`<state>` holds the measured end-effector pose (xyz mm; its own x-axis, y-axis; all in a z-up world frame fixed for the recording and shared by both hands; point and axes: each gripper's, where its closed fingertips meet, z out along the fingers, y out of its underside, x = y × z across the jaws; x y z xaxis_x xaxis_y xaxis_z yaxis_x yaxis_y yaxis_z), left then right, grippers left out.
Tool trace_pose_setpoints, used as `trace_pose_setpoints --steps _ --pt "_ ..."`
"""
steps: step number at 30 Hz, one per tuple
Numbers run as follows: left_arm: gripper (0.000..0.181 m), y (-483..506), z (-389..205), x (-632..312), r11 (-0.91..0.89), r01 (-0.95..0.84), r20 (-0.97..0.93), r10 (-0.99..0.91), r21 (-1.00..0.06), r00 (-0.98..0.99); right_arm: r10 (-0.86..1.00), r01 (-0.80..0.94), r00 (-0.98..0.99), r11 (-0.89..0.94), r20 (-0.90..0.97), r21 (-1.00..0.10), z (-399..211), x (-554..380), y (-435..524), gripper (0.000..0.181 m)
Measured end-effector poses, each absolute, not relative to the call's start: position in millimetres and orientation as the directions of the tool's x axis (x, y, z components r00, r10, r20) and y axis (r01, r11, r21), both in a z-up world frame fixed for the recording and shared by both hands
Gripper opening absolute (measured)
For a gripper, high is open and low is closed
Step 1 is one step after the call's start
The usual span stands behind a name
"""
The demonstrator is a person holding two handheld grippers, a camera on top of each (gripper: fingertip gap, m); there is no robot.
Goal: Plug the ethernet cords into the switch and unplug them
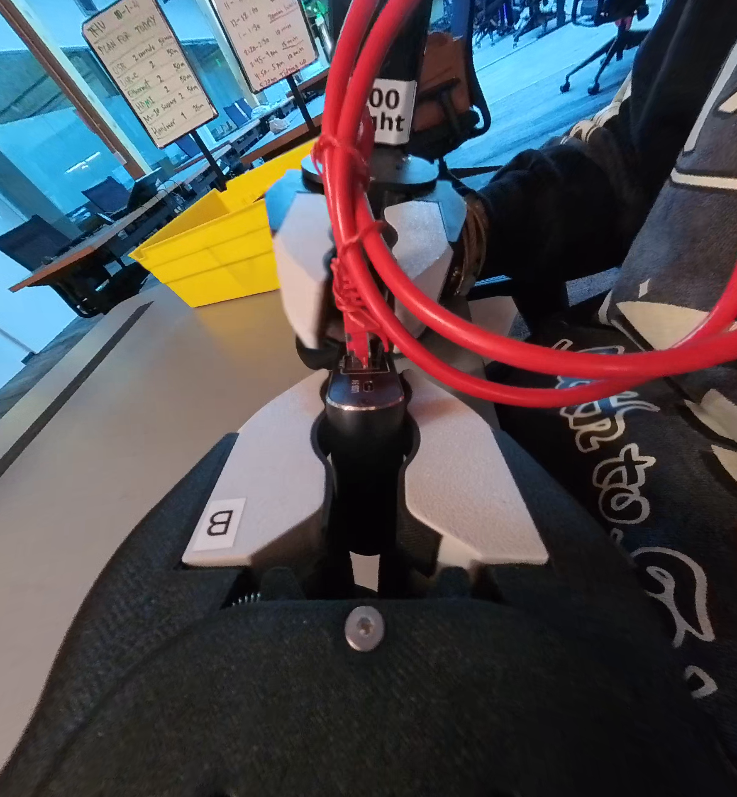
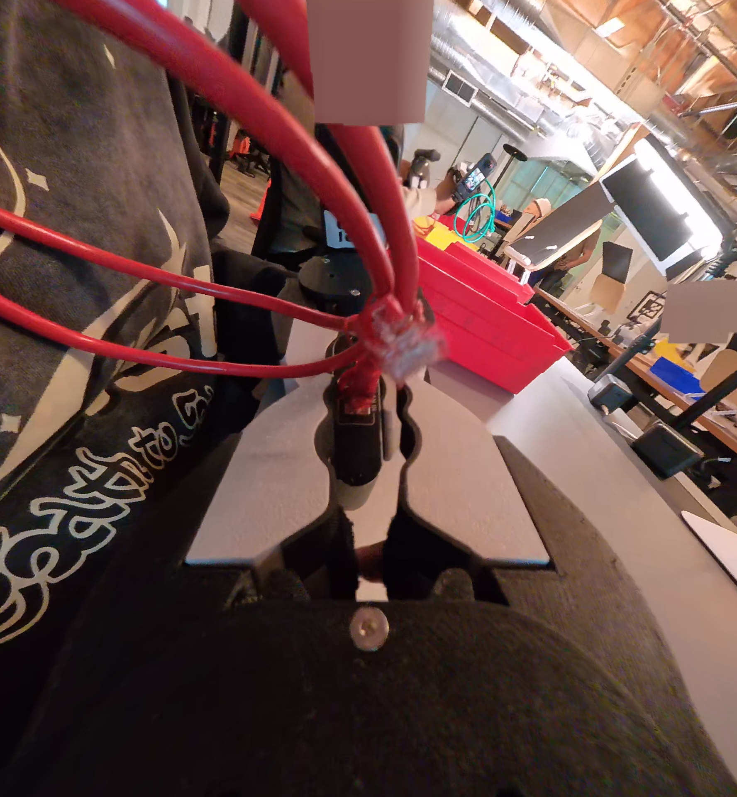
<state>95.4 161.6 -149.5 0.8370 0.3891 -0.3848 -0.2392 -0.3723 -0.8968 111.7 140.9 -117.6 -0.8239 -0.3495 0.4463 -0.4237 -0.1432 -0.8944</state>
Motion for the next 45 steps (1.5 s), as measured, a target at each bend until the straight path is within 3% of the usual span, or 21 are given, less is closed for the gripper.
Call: trace_pose_setpoints --steps 2,18,23,27,43,44,45 --pt "0.026 162.5 -153.5 94.7 -0.403 -0.248 -0.41 0.386 -0.881 0.826 -0.365 -0.453 -0.801 -0.148 0.475 -0.879 -121.0 115.1 141.8 0.017" --pt "0.026 159.3 -158.0 93.7 -0.499 -0.293 -0.507 0.374 -0.816 0.777 -0.325 -0.62 -0.711 -0.127 0.623 -0.774 -130.1 114.2 144.1 0.017" --pt "0.026 152.7 -159.7 88.2 -0.55 -0.294 -0.549 0.383 -0.782 0.743 -0.23 -0.759 -0.622 -0.057 0.749 -0.648 -132.6 108.6 139.0 0.018" --pt "0.026 152.4 -158.1 87.3 -0.546 -0.296 -0.553 0.397 -0.784 0.733 -0.186 -0.777 -0.613 -0.035 0.768 -0.628 -131.8 107.1 138.6 0.017" --pt "0.027 148.4 -156.3 78.1 -0.522 -0.204 -0.475 0.46 -0.828 0.75 -0.042 -0.708 -0.706 0.064 0.707 -0.704 -127.2 95.7 135.7 0.019" --pt "0.027 147.4 -156.6 77.2 -0.521 -0.193 -0.466 0.465 -0.831 0.753 -0.002 -0.699 -0.714 0.056 0.7 -0.713 -121.7 92.2 137.5 0.016" --pt "0.026 148.5 -165.5 83.3 -0.55 -0.18 -0.45 0.408 -0.816 0.795 0.211 -0.684 -0.705 0.05 0.677 -0.728 -95.9 65.6 149.5 0.013"
